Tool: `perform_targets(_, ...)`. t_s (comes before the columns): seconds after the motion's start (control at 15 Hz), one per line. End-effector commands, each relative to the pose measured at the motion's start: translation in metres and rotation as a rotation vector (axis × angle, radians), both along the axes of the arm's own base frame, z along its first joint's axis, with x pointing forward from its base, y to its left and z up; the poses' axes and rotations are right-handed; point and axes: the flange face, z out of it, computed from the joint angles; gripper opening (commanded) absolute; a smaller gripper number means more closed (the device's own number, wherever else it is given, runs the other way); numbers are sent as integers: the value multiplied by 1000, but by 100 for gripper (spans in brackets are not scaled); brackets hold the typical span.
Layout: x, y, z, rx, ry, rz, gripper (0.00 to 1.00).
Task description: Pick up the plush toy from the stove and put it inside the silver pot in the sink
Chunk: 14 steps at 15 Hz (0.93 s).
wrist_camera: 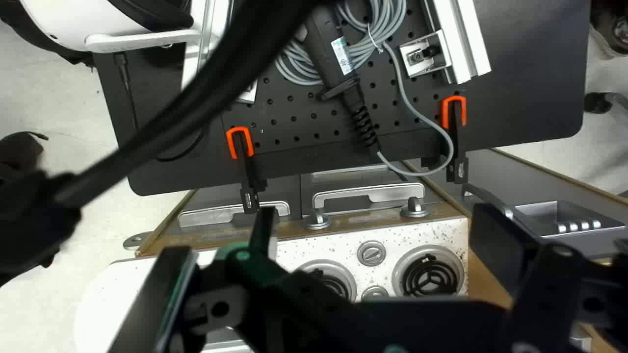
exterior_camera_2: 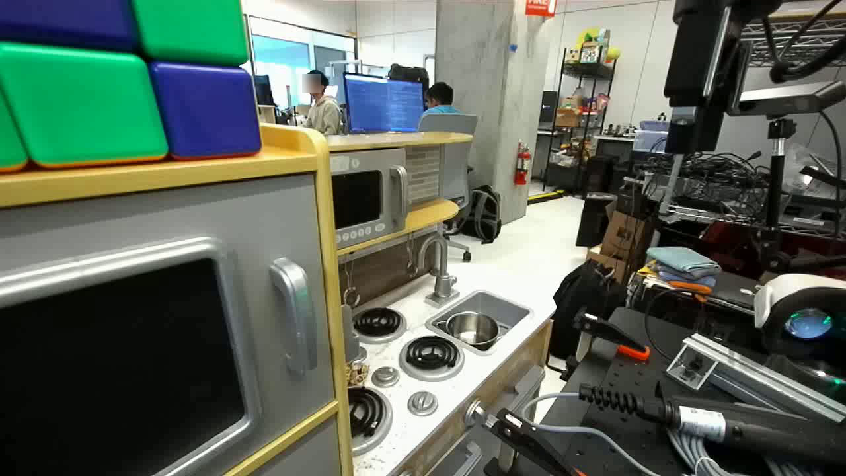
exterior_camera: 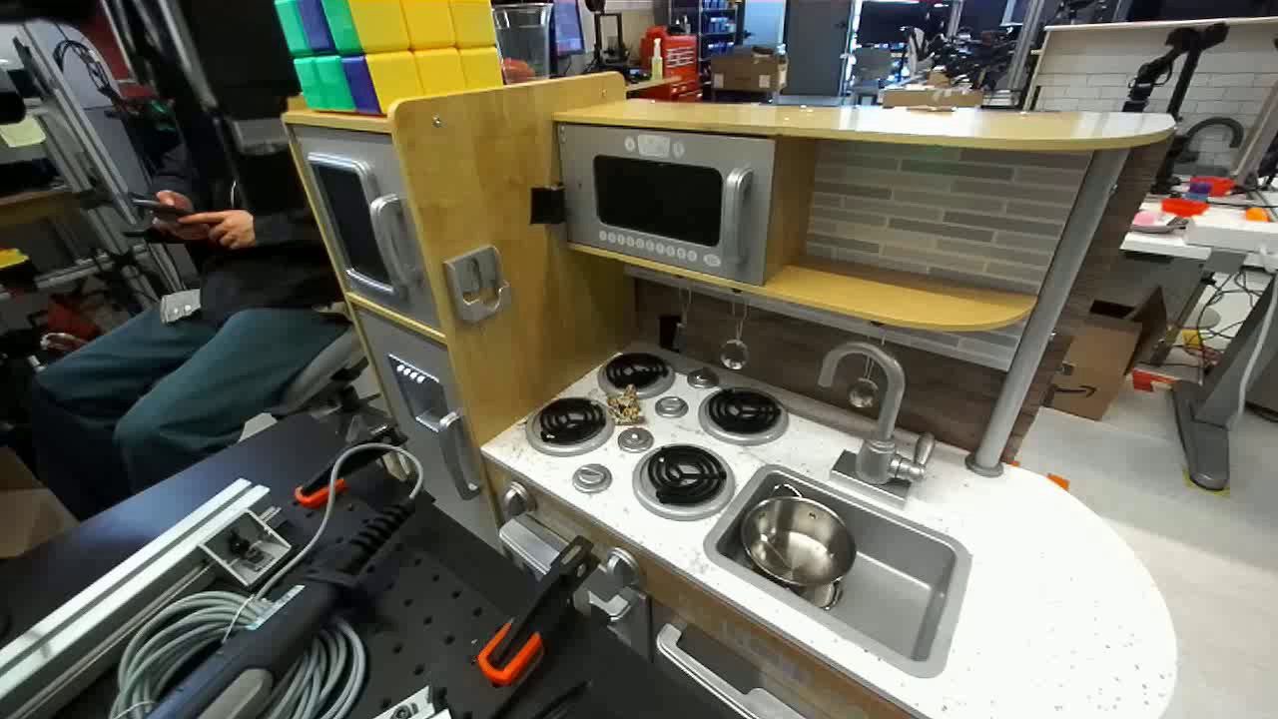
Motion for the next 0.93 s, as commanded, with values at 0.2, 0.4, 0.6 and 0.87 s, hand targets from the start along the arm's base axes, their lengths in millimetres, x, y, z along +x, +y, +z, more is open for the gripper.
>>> perform_targets(0.2, 19, -2, -31, 5, 42, -46, 100)
perform_targets(0.4, 44, -3, -68, 17, 50, -92, 100)
perform_targets(0.6, 73, -5, -109, 20, -16, -148, 100)
perform_targets(0.87, 114, 2, -164, -10, -121, -202, 100)
